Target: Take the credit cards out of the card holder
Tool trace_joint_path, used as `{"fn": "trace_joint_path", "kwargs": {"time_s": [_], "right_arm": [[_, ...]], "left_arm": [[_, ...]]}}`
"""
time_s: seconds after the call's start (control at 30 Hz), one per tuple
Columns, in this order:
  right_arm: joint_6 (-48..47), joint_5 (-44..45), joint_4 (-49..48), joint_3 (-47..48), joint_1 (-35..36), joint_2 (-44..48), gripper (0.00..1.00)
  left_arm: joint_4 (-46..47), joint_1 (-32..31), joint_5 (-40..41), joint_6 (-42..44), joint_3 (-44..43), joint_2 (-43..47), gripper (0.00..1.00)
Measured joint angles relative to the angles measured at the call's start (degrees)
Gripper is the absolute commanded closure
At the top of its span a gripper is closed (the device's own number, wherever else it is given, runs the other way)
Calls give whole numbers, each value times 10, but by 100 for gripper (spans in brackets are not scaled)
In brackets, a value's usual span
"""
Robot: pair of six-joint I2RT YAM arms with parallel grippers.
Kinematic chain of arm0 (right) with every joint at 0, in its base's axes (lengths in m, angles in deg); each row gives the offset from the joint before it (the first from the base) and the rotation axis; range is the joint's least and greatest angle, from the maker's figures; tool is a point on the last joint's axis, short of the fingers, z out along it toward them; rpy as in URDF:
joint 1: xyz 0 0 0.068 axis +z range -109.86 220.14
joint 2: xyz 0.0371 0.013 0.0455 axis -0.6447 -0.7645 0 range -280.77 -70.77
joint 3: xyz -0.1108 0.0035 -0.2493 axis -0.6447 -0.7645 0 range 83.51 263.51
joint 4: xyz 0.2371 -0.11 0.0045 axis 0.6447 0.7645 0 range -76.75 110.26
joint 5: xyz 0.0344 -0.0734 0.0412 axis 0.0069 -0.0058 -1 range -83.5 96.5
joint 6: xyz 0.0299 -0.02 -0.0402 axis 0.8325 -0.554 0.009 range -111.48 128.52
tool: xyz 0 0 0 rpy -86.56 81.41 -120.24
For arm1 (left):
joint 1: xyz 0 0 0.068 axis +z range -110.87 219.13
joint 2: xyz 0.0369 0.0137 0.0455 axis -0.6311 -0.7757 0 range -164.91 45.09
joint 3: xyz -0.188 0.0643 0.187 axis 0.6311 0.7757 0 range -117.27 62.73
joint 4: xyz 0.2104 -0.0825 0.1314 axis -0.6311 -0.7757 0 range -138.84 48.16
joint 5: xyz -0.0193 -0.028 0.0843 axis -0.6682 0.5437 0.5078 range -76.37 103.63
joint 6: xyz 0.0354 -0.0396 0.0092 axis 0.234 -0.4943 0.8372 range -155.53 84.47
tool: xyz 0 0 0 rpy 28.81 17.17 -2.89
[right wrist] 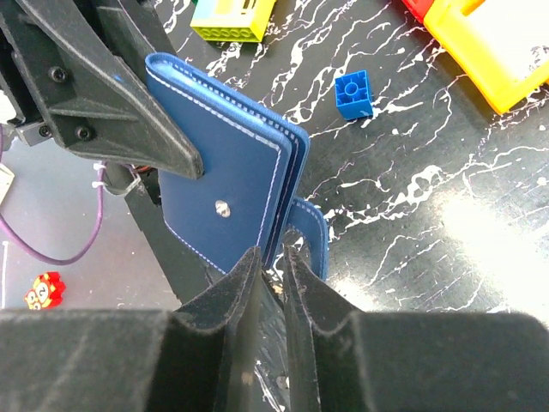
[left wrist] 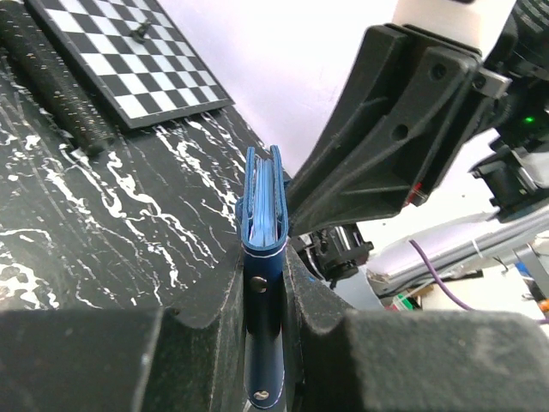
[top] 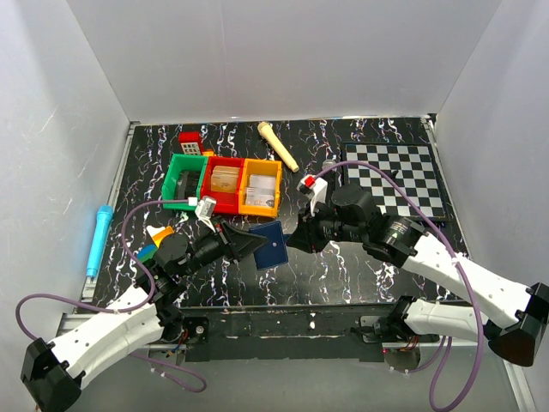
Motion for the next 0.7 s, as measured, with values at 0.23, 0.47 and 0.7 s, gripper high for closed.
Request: {"fn": "trace_joint_path", "kwargs": {"time_s": [0.23,0.47,0.7], "right_arm": [[7,-17,-5,0,-6,4,73],[24,-41,-14,-7,-21,20,69],[60,-91,-55,-39,-50,38,61]], "left_arm": [[76,6,-60,-9,16,-21,100],[132,11,-85,-18,30,-28,100],[196,20,-107,-40,57,-32,100]]}}
